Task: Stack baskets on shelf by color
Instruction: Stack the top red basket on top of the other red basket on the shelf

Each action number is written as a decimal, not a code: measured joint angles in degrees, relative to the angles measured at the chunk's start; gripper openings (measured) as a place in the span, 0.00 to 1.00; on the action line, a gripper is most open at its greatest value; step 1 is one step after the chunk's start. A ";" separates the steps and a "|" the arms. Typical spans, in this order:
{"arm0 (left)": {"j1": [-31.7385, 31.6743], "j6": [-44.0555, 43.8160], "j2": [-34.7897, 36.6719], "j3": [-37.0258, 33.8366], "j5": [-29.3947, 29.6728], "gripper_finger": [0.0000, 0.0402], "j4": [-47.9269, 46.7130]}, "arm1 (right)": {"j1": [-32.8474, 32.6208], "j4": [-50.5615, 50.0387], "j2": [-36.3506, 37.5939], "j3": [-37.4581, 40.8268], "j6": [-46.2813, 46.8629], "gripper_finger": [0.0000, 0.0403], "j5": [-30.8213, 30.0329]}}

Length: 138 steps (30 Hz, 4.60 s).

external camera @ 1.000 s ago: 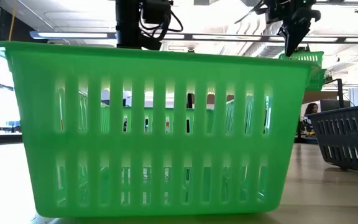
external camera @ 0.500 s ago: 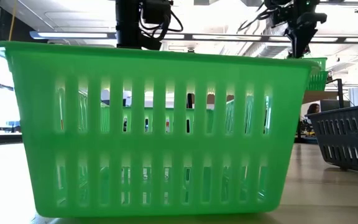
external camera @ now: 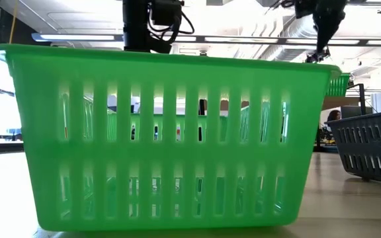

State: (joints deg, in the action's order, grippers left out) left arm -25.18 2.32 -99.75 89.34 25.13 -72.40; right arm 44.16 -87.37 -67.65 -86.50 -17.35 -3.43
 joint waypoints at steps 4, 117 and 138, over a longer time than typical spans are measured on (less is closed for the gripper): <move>-0.36 -1.10 2.32 -0.02 -4.45 0.51 -0.29 | -3.30 3.37 1.36 0.00 6.83 0.20 4.13; -3.73 20.49 8.25 -37.07 -13.32 0.37 15.52 | -58.07 21.31 -10.08 -0.02 51.80 0.20 -9.91; 0.52 4.14 12.72 -22.50 -15.70 0.02 1.68 | -58.02 19.71 -10.08 -0.02 57.19 0.20 -12.87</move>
State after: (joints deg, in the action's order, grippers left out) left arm -24.67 6.46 -87.03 66.84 9.43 -70.71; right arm -13.87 -67.66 -77.73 -86.52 39.84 -16.31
